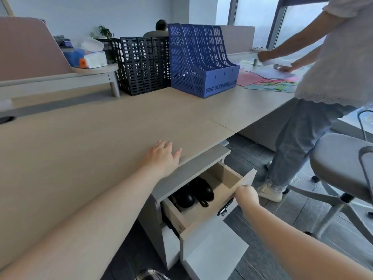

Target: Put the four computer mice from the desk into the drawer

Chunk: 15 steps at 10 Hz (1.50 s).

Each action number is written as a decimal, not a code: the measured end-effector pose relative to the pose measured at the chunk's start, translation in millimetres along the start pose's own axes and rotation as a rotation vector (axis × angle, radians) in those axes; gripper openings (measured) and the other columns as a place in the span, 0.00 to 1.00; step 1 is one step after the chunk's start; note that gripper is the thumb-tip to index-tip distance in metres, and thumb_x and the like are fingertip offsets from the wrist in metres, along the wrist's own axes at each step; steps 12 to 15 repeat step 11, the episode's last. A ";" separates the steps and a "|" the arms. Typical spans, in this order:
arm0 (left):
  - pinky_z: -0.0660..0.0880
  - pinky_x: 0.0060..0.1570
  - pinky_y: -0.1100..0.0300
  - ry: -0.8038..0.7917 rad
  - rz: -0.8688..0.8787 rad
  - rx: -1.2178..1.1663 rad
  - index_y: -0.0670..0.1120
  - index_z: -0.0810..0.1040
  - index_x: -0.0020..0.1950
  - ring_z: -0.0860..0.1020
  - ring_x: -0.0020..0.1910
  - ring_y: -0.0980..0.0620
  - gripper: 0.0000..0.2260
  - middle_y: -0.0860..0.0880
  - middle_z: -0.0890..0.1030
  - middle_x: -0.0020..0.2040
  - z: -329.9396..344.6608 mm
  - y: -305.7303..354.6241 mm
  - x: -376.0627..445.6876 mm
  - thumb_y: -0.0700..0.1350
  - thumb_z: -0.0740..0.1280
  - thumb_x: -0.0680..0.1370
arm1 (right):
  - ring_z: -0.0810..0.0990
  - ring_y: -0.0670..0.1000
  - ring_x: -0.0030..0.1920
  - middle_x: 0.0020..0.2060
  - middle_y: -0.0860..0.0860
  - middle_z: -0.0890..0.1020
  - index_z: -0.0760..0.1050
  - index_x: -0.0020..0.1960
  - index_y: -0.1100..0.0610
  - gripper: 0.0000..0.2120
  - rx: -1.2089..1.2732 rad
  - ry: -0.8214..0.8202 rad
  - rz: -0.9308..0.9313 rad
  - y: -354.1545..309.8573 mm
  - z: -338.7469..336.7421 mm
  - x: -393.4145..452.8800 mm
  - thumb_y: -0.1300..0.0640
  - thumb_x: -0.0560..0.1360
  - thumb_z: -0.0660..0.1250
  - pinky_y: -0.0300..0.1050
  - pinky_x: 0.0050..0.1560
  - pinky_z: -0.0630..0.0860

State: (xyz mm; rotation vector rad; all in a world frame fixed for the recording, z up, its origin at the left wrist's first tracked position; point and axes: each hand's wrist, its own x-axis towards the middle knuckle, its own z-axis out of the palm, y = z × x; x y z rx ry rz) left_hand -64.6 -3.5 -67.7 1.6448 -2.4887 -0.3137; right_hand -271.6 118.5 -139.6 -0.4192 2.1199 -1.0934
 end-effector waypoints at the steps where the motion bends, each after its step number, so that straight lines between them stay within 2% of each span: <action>1: 0.48 0.75 0.51 -0.028 -0.034 0.011 0.43 0.54 0.77 0.50 0.77 0.48 0.28 0.45 0.53 0.79 1.6 -17.1 7.2 0.58 0.47 0.82 | 0.69 0.53 0.35 0.32 0.54 0.71 0.72 0.46 0.61 0.11 -0.032 -0.079 -0.027 -0.7 16.0 7.1 0.68 0.76 0.51 0.44 0.34 0.65; 2: 0.46 0.74 0.51 -0.015 -0.022 0.056 0.47 0.53 0.77 0.48 0.77 0.51 0.27 0.49 0.51 0.79 0.9 -25.0 13.0 0.58 0.46 0.81 | 0.74 0.55 0.44 0.46 0.56 0.77 0.72 0.63 0.60 0.19 -0.051 -0.185 -0.082 -1.2 34.2 3.7 0.67 0.77 0.50 0.44 0.39 0.71; 3: 0.45 0.75 0.51 -0.015 -0.009 0.071 0.48 0.52 0.77 0.47 0.77 0.52 0.27 0.49 0.50 0.79 1.3 -27.0 19.8 0.59 0.46 0.81 | 0.75 0.55 0.55 0.67 0.54 0.72 0.60 0.75 0.53 0.26 -0.078 -0.253 -0.073 -5.8 48.3 -3.7 0.66 0.79 0.50 0.46 0.52 0.74; 4: 0.45 0.76 0.52 -0.018 -0.004 0.082 0.49 0.51 0.77 0.46 0.77 0.53 0.27 0.50 0.49 0.79 3.8 -28.8 25.9 0.59 0.46 0.81 | 0.73 0.56 0.65 0.71 0.54 0.68 0.56 0.77 0.51 0.27 -0.098 -0.286 -0.092 -12.0 60.3 -2.4 0.66 0.80 0.50 0.48 0.64 0.71; 6: 0.44 0.76 0.52 -0.011 -0.006 0.081 0.49 0.50 0.77 0.46 0.77 0.53 0.28 0.50 0.49 0.79 6.6 -31.0 28.2 0.59 0.46 0.81 | 0.71 0.59 0.68 0.67 0.56 0.72 0.53 0.77 0.49 0.28 -0.144 -0.303 -0.087 -16.8 82.3 10.7 0.66 0.80 0.50 0.50 0.65 0.71; 7: 0.44 0.76 0.51 -0.001 -0.005 0.079 0.49 0.50 0.77 0.46 0.77 0.53 0.28 0.50 0.49 0.79 7.2 -30.0 29.0 0.59 0.46 0.80 | 0.75 0.59 0.63 0.59 0.51 0.71 0.51 0.77 0.47 0.28 -0.104 -0.327 -0.079 -13.0 90.5 14.0 0.65 0.80 0.48 0.45 0.54 0.71; 8: 0.44 0.76 0.52 0.002 -0.008 0.078 0.49 0.51 0.77 0.46 0.77 0.53 0.28 0.50 0.49 0.79 6.3 -28.9 28.6 0.59 0.46 0.80 | 0.74 0.55 0.47 0.59 0.54 0.73 0.52 0.77 0.48 0.30 -0.131 -0.299 -0.124 -13.9 89.6 14.9 0.66 0.78 0.48 0.44 0.46 0.67; 9: 0.45 0.76 0.52 -0.001 0.002 0.094 0.49 0.51 0.77 0.47 0.77 0.53 0.28 0.50 0.49 0.79 5.0 -28.1 28.2 0.59 0.46 0.80 | 0.74 0.55 0.45 0.56 0.57 0.74 0.53 0.77 0.48 0.29 -0.188 -0.320 -0.157 -15.8 83.7 16.9 0.66 0.78 0.48 0.43 0.43 0.68; 10: 0.45 0.76 0.52 0.002 -0.007 0.079 0.49 0.51 0.77 0.47 0.77 0.53 0.28 0.50 0.49 0.79 4.2 -27.7 26.7 0.59 0.46 0.80 | 0.72 0.59 0.67 0.71 0.55 0.68 0.52 0.77 0.45 0.29 -0.250 -0.370 -0.134 -11.8 77.4 18.6 0.64 0.80 0.50 0.47 0.60 0.72; 11: 0.45 0.76 0.53 0.024 0.017 0.064 0.48 0.51 0.77 0.47 0.77 0.53 0.28 0.50 0.50 0.79 5.3 -27.3 25.3 0.59 0.46 0.80 | 0.74 0.56 0.64 0.71 0.54 0.69 0.57 0.76 0.50 0.28 -0.400 -0.382 -0.183 -4.4 64.3 28.3 0.64 0.78 0.55 0.50 0.58 0.76; 15: 0.45 0.76 0.53 0.024 0.017 0.064 0.48 0.51 0.77 0.47 0.77 0.53 0.28 0.50 0.50 0.79 5.3 -27.3 25.3 0.59 0.46 0.80 | 0.74 0.56 0.64 0.71 0.54 0.69 0.57 0.76 0.50 0.28 -0.400 -0.382 -0.183 -4.4 64.3 28.3 0.64 0.78 0.55 0.50 0.58 0.76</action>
